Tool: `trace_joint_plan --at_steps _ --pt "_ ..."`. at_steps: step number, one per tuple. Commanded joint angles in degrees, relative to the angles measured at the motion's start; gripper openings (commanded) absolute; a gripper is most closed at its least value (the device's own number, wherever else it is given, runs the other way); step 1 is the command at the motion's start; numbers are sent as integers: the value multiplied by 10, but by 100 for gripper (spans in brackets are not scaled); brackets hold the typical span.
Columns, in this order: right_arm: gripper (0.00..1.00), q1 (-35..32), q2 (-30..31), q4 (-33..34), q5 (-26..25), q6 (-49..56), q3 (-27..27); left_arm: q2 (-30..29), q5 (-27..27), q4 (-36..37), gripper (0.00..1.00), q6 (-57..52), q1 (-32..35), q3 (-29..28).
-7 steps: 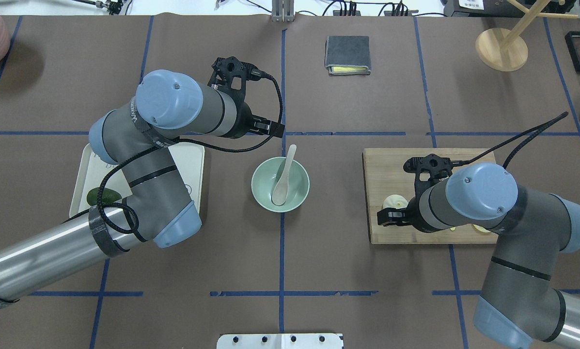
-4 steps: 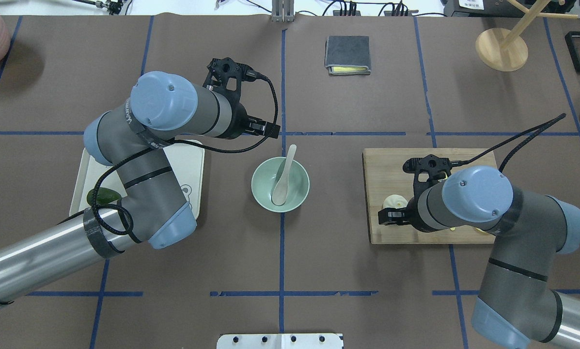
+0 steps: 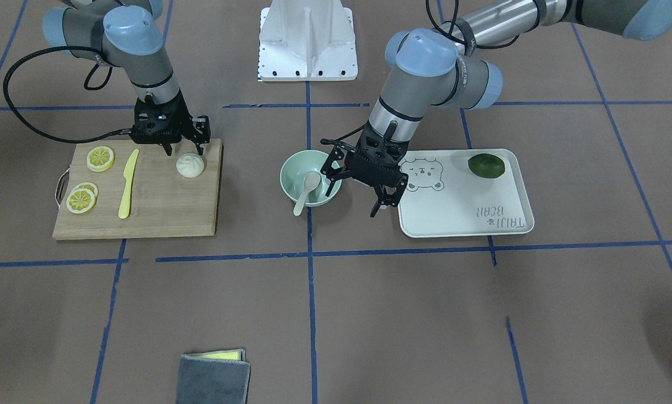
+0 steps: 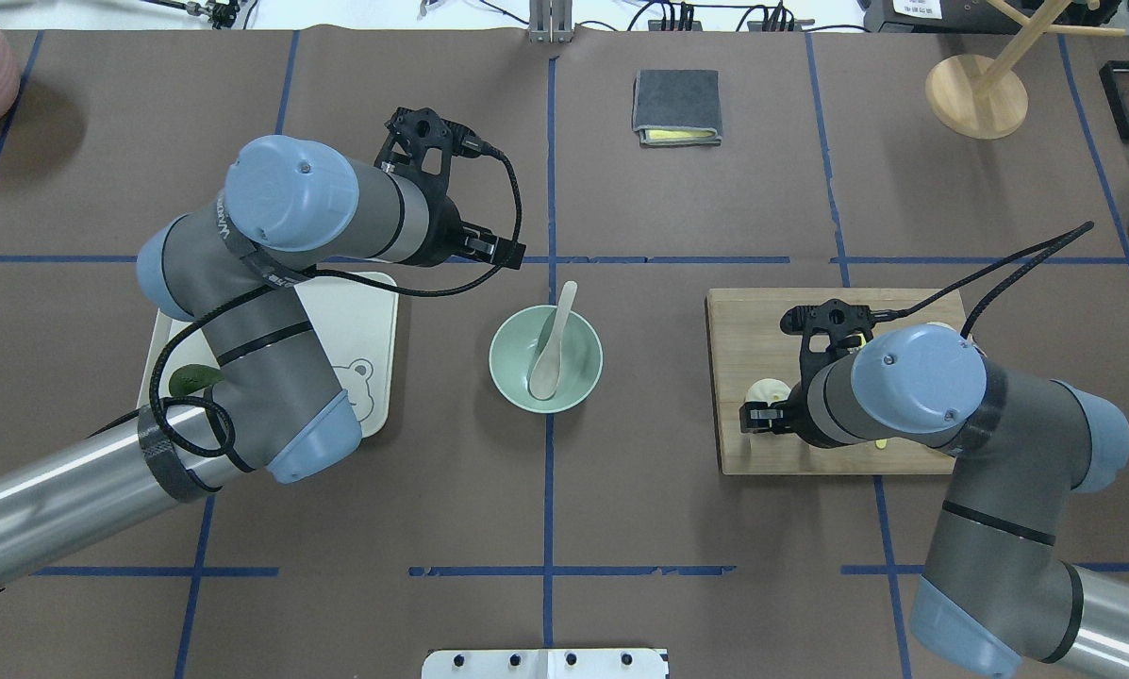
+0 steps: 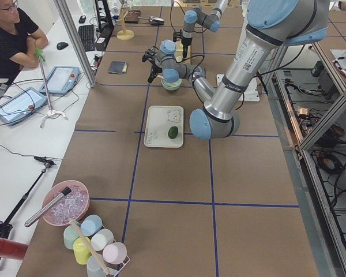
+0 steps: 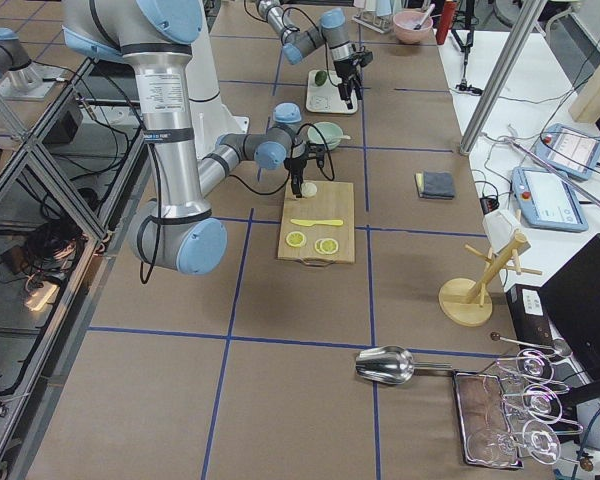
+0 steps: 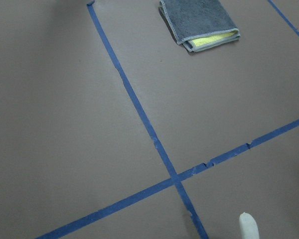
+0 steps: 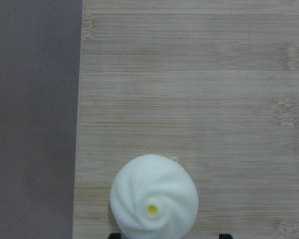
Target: Put spoon and bun in bowl
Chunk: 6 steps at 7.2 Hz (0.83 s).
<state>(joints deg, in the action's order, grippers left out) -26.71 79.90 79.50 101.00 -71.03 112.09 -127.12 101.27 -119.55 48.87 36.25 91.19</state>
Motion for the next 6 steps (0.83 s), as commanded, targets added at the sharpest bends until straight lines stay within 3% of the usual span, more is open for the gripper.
trace_joint_plan --at_steps 1,3,6 --pt "0 -2 -2 0 -1 1 -1 7 1 -2 99 -2 7 5" --pt "0 -4 -2 0 -1 1 4 21 3 -2 99 -10 24 12" --pt "0 -18 -7 0 4 0 30 90 2 1 99 -140 61 69"
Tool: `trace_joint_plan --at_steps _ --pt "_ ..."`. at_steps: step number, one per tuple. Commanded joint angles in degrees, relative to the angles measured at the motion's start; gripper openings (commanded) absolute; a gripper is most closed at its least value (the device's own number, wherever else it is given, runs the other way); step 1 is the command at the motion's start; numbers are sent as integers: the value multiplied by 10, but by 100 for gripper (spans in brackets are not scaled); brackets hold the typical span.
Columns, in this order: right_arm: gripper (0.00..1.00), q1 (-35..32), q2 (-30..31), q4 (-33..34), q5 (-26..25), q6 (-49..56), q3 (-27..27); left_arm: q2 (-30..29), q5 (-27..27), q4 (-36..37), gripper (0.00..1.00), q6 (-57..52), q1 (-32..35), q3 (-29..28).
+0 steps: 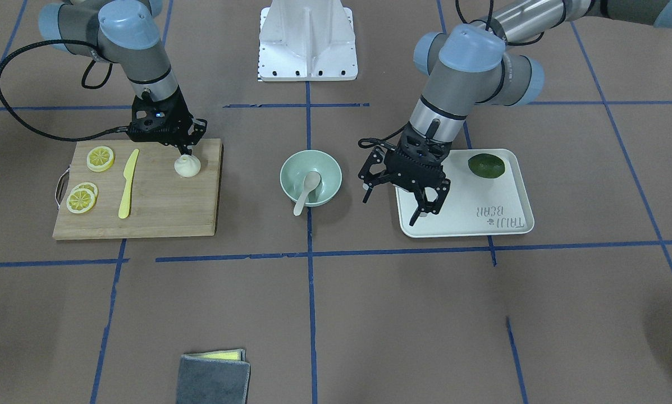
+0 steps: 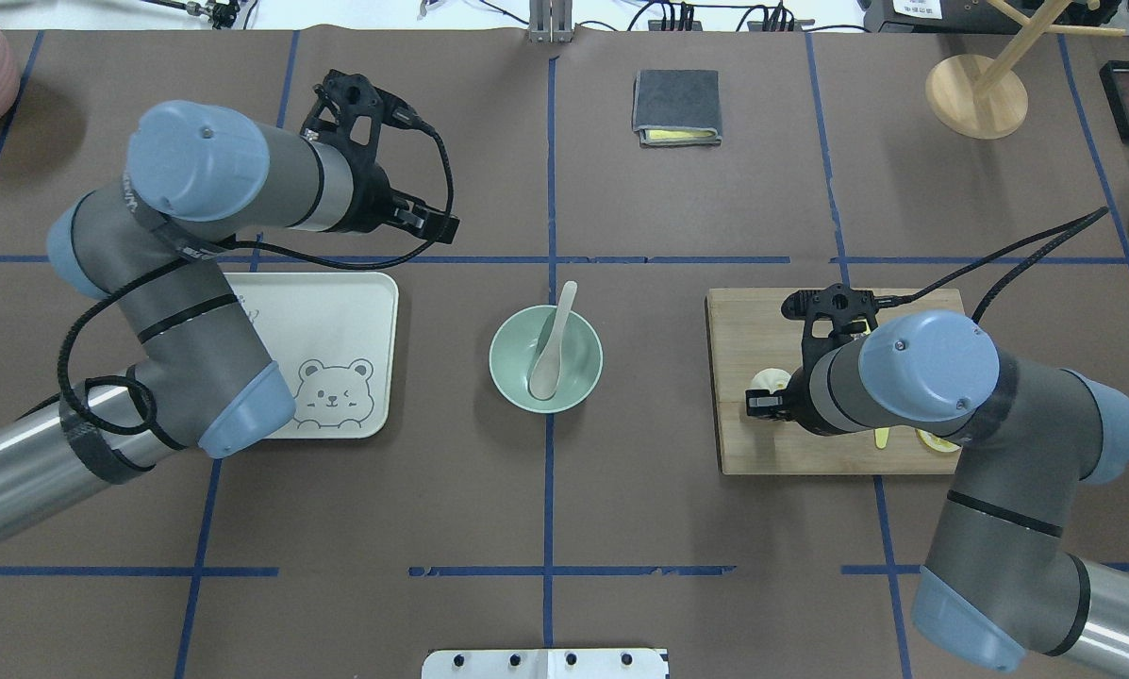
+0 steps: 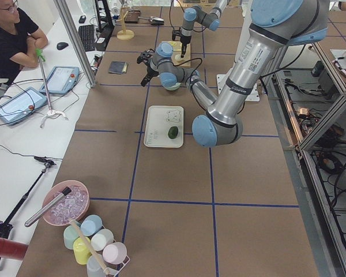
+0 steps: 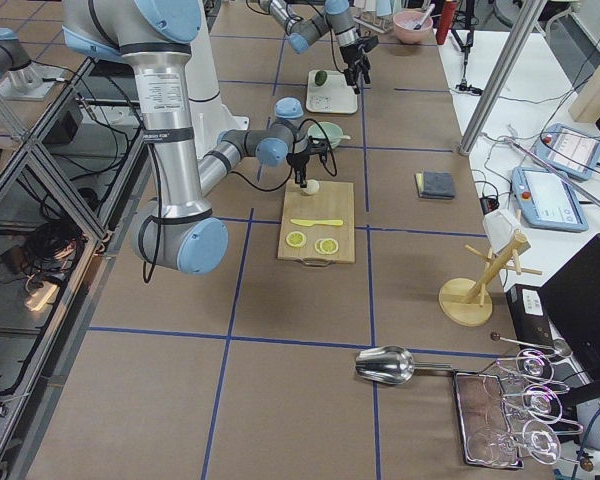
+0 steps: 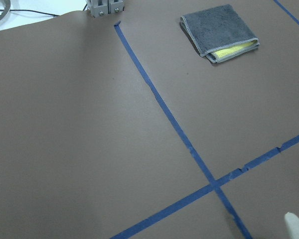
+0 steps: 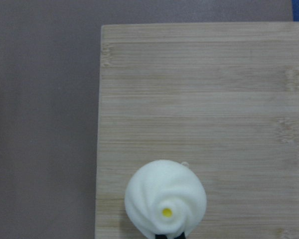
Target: Put spoon and bun in bowl
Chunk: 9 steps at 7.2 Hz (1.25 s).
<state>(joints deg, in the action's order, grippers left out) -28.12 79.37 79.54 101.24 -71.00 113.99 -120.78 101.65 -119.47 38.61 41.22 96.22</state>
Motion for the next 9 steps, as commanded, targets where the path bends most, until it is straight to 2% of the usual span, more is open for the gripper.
trace_joint_plan --at_steps 1,2,3,4,6,9 --pt "0 -7 -15 0 2 0 25 68 -3 0 99 -41 16 44" --pt "0 -5 -67 13 1 0 9 116 2 -6 99 -42 23 72" --pt "0 -4 -128 55 1 0 0 134 19 -6 99 -42 39 83" --pt "0 -3 -174 77 -1 -1 -14 162 52 -7 99 -42 66 88" --pt "0 2 -266 72 -2 -11 -100 228 58 -7 99 -113 135 114" --pt "0 31 -294 52 -3 -8 -153 230 55 -7 100 -120 147 119"
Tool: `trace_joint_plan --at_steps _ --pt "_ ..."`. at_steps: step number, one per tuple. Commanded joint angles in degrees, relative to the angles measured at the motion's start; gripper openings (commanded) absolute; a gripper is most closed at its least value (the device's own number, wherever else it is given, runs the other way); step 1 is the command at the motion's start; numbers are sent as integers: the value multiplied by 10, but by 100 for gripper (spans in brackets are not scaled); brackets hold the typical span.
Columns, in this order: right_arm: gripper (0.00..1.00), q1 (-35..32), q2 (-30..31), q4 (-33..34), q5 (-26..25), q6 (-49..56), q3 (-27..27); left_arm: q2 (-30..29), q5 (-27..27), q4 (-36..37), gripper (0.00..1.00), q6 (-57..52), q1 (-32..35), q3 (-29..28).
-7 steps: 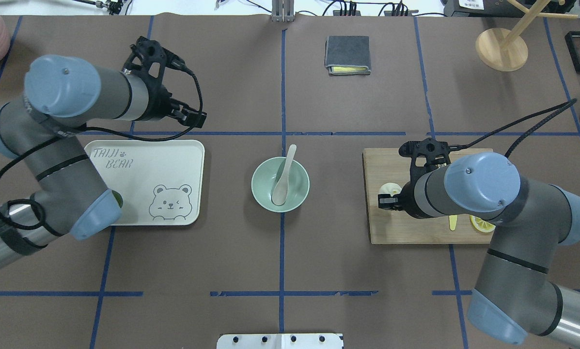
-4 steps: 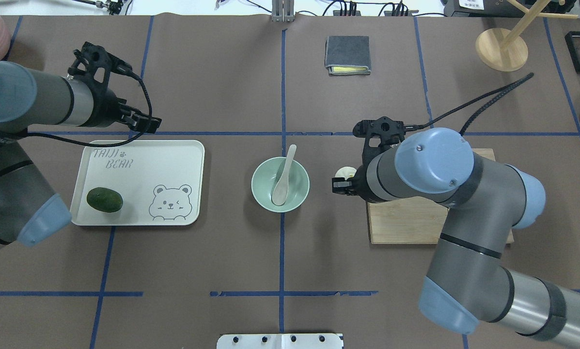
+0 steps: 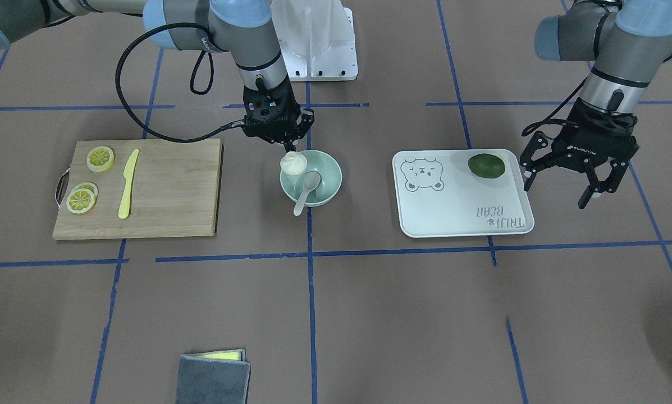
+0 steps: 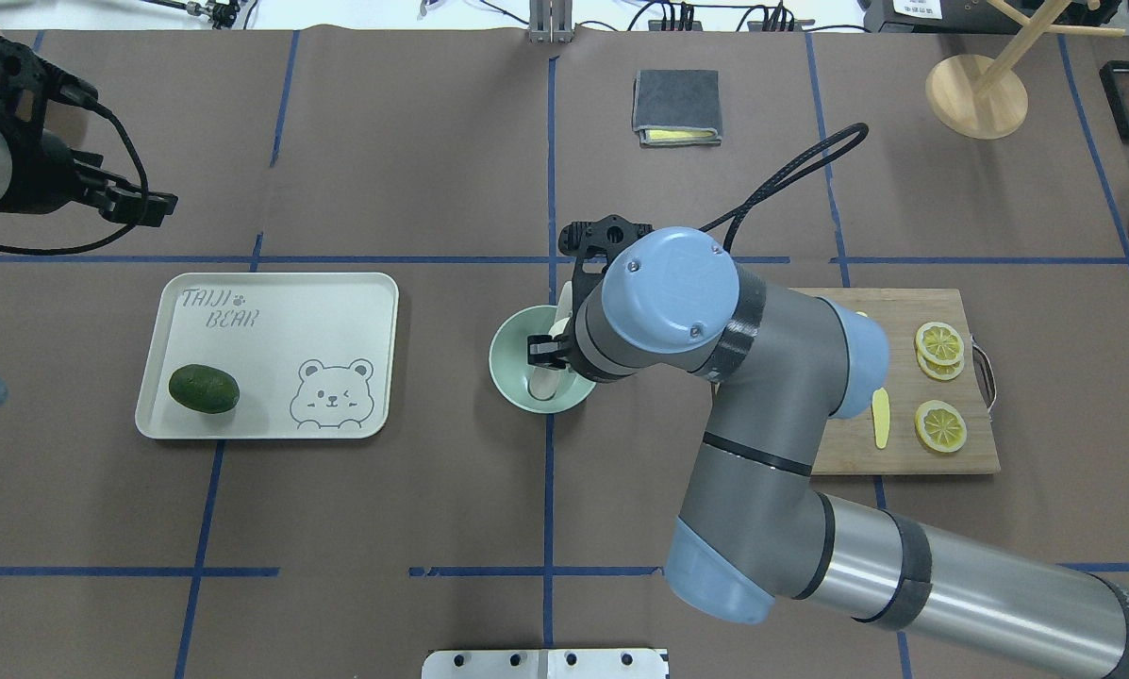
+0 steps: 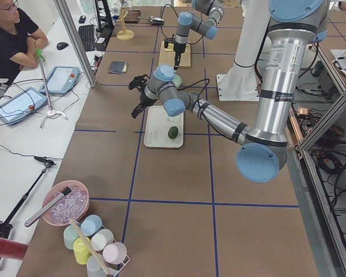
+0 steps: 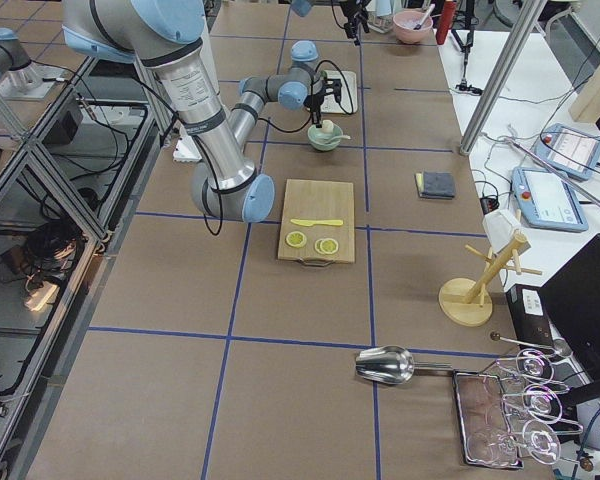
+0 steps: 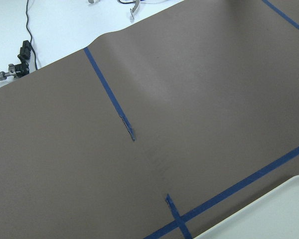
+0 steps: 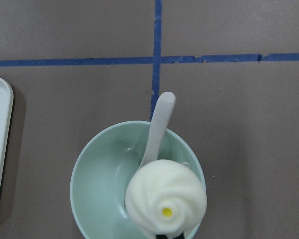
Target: Put spoon and bun in bowl
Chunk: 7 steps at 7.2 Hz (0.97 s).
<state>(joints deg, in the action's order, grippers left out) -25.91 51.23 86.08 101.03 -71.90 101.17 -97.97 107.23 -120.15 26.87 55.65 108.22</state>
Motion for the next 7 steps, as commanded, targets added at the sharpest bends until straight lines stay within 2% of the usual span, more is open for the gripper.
trace_joint_plan --at_steps 1,2,3,4,5,6,7 --pt "2 9 -36 -47 -1 -2 -71 1 -2 0 100 -2 3 0" --pt "82 9 -53 -59 -1 -10 -108 2 -3 0 100 -2 3 1" --pt "100 8 -54 -66 1 -14 -104 1 -4 0 100 -2 3 -4" --pt "100 7 -46 -67 3 -15 -88 -1 -5 1 100 -2 1 -14" --pt "100 1 9 -63 8 -14 -5 1 -5 3 100 -4 3 -27" --pt "100 -25 89 -64 21 -5 70 1 0 6 100 -11 37 -49" --pt "100 -73 132 -64 55 5 75 1 20 9 100 -77 79 -76"
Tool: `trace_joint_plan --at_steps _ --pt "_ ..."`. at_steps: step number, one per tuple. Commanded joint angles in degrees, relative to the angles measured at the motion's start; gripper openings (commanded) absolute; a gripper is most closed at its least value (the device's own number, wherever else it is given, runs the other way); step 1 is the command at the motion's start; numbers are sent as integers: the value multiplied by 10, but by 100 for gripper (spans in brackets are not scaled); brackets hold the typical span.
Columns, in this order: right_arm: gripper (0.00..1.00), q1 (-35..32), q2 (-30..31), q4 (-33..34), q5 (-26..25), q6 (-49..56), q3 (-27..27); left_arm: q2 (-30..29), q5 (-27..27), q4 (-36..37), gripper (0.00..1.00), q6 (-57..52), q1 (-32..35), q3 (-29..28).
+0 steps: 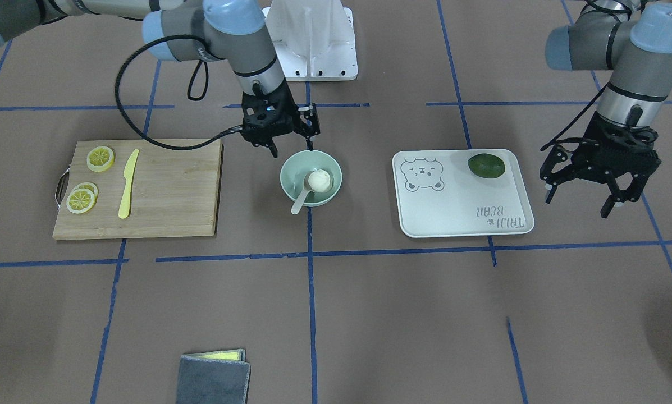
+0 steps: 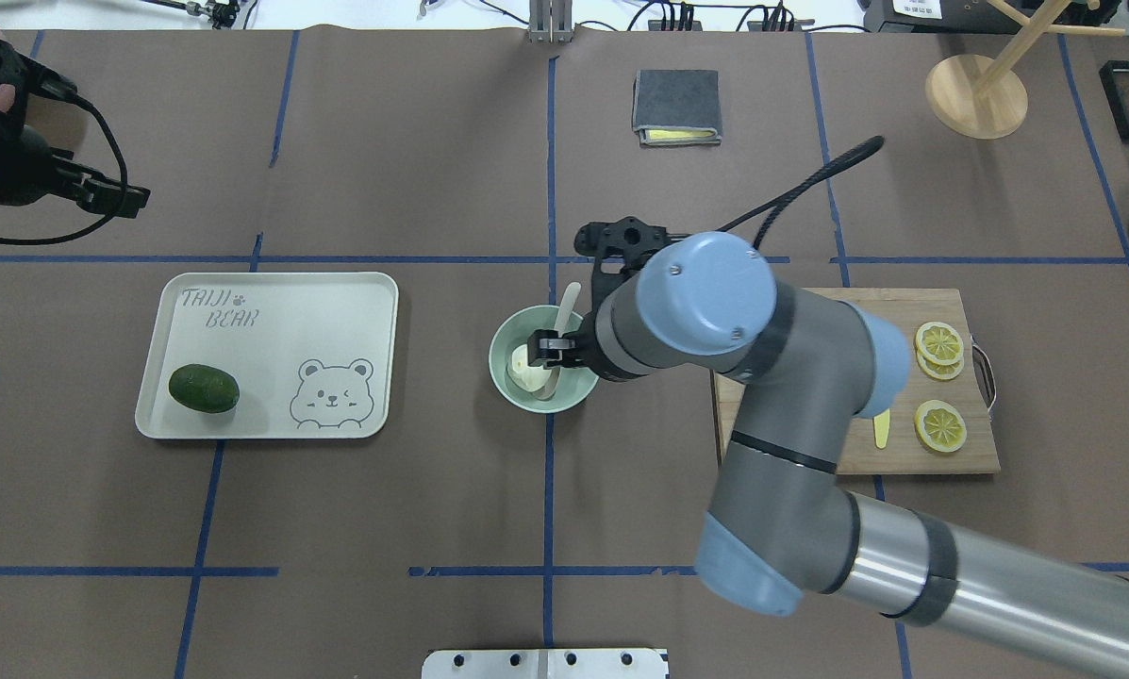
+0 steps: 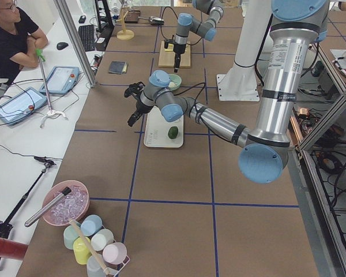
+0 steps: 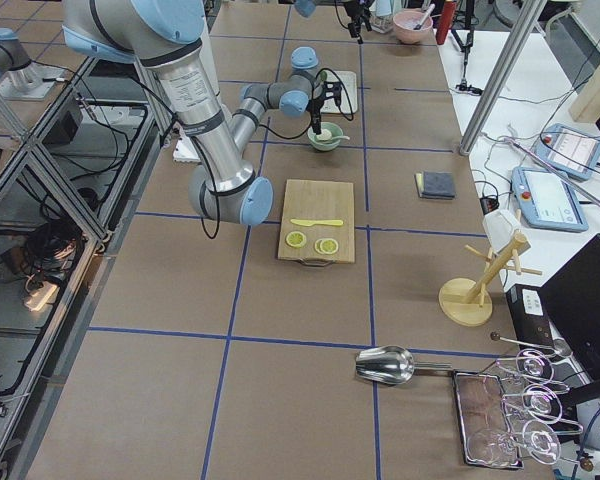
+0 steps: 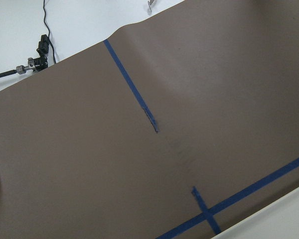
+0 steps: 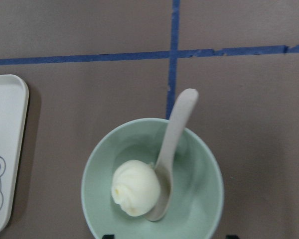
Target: Put spoon and bun in bowl
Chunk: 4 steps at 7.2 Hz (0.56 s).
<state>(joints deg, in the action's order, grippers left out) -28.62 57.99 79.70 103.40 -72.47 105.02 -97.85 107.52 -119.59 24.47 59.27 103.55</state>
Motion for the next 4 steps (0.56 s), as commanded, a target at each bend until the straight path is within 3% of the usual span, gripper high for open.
trace_joint_plan --at_steps 1,4 --pt "100 -114 113 -2 85 98 37 1 74 14 100 -112 91 -54" --pt "100 -332 216 1 263 368 -10 39 246 91 100 -279 212 -81"
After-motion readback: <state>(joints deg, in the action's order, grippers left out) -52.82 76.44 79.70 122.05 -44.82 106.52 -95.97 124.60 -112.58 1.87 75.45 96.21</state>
